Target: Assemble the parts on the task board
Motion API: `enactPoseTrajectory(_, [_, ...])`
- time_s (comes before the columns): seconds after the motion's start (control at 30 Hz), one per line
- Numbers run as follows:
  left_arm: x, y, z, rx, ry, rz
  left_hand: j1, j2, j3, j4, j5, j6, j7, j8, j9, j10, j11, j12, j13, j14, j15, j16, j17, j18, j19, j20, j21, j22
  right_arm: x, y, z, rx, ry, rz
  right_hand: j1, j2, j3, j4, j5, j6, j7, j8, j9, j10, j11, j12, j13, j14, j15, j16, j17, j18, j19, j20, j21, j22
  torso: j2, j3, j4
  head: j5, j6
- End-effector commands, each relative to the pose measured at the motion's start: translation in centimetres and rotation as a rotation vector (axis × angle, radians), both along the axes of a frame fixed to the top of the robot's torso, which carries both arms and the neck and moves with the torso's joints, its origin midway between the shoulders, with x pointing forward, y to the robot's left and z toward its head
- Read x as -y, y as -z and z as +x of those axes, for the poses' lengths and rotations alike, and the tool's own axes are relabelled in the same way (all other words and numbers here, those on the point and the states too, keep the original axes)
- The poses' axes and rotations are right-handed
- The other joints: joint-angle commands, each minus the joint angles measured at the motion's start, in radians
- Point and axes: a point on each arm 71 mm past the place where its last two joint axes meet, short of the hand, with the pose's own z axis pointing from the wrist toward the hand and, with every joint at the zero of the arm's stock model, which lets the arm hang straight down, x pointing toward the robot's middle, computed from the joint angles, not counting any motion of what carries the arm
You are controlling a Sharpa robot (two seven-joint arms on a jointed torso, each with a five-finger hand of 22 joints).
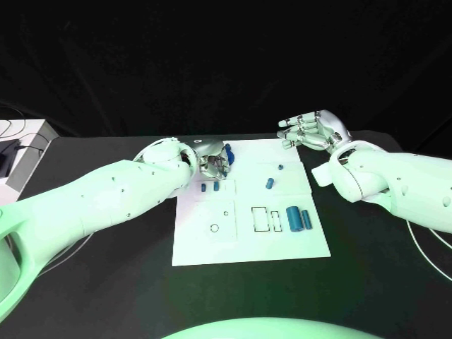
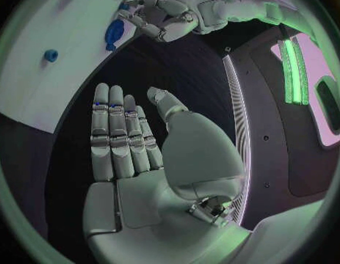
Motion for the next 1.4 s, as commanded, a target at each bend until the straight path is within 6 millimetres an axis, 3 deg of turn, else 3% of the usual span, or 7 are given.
enactPoseTrajectory(0.03, [0.3,0.3,-0.2,-0.015,0.021,-0.011,0.005,0.017,0.008,-0.006,-0.004,0.018,0.001,-0.003,0.000,0.017,-0.005,0.001,0.000,0.013,-0.003,0.010,0.002,0.012,0.007,-0.005,0.009,0.005,-0.1,-0.1,0.0,0.012,-0.015,0.000,-0.009,0.001,0.004,0.001,0.006,-0.002,0.002,-0.003,0.000,-0.002,-0.002,-0.003,-0.002,-0.004,-0.005,-0.002,-0.001,0.007,-0.005,0.001,0.003,0.000,0.000,0.0003,-0.0009,0.001,0.000])
enactPoseTrajectory(0.33, [0.1,0.0,-0.2,0.015,0.014,-0.044,0.006,0.041,0.064,-0.050,-0.010,0.068,0.006,-0.003,0.001,0.084,-0.020,-0.036,0.002,0.055,-0.020,0.009,0.017,0.012,0.022,-0.024,0.044,0.031,-0.1,-0.1,0.0,0.012,-0.015,0.000,-0.009,0.001,0.004,0.001,0.006,-0.002,0.002,-0.003,0.000,-0.002,-0.002,-0.003,-0.002,-0.004,-0.005,-0.002,-0.001,0.007,-0.005,0.001,0.003,0.000,-0.001,-0.0001,0.0004,0.000,0.001])
enactPoseTrajectory(0.7, [-0.7,-0.2,-0.4,0.036,-0.006,-0.091,-0.007,0.040,0.105,-0.085,-0.011,0.070,0.014,-0.004,0.000,0.094,-0.018,-0.040,0.002,0.082,-0.022,-0.007,0.035,0.024,0.026,-0.024,0.076,0.030,-0.1,-0.1,0.0,0.012,-0.015,0.000,-0.009,0.001,0.004,0.001,0.006,-0.002,0.002,-0.003,0.000,-0.002,-0.002,-0.003,-0.002,-0.004,-0.005,-0.002,-0.001,0.007,-0.005,0.001,0.003,0.000,0.000,-0.0001,-0.0003,0.001,0.006])
enactPoseTrajectory(1.07, [-2.2,-2.4,-1.0,0.027,-0.026,-0.177,-0.016,0.036,0.101,-0.083,-0.011,0.063,0.017,-0.004,0.000,0.087,-0.016,-0.040,0.002,0.083,-0.019,-0.010,0.041,0.029,0.025,-0.018,0.078,0.028,0.1,-0.1,0.0,0.012,-0.010,-0.002,-0.009,0.001,0.004,0.001,0.006,-0.002,0.002,-0.003,0.000,-0.002,-0.002,-0.003,-0.002,-0.004,-0.005,-0.002,-0.001,0.007,-0.005,0.001,0.003,0.000,-0.003,0.0000,0.0035,0.000,0.003])
enactPoseTrajectory(1.23, [-2.9,-3.3,-1.3,0.012,-0.034,-0.202,-0.017,0.035,0.099,-0.082,-0.011,0.062,0.017,-0.004,0.000,0.086,-0.016,-0.040,0.002,0.083,-0.019,-0.011,0.042,0.029,0.024,-0.017,0.078,0.027,0.2,-0.1,0.0,0.011,-0.009,-0.002,-0.009,0.001,0.004,0.001,0.006,-0.002,0.002,-0.003,0.000,-0.002,-0.002,-0.003,-0.002,-0.004,-0.005,-0.002,-0.001,0.007,-0.005,0.001,0.003,0.000,-0.006,-0.0016,0.0071,-0.001,0.001])
enactPoseTrajectory(1.4, [-3.7,-3.4,-1.3,-0.009,-0.050,-0.199,-0.018,0.035,0.098,-0.081,-0.011,0.062,0.017,-0.004,0.000,0.085,-0.016,-0.040,0.002,0.084,-0.019,-0.011,0.044,0.029,0.024,-0.017,0.077,0.026,0.2,-0.1,0.0,0.010,-0.008,-0.003,-0.009,0.001,0.004,0.001,0.006,-0.002,0.002,-0.003,0.000,-0.002,-0.002,-0.003,-0.002,-0.004,-0.005,-0.002,-0.001,0.007,-0.005,0.001,0.003,0.000,-0.003,-0.0003,0.0046,0.003,0.001])
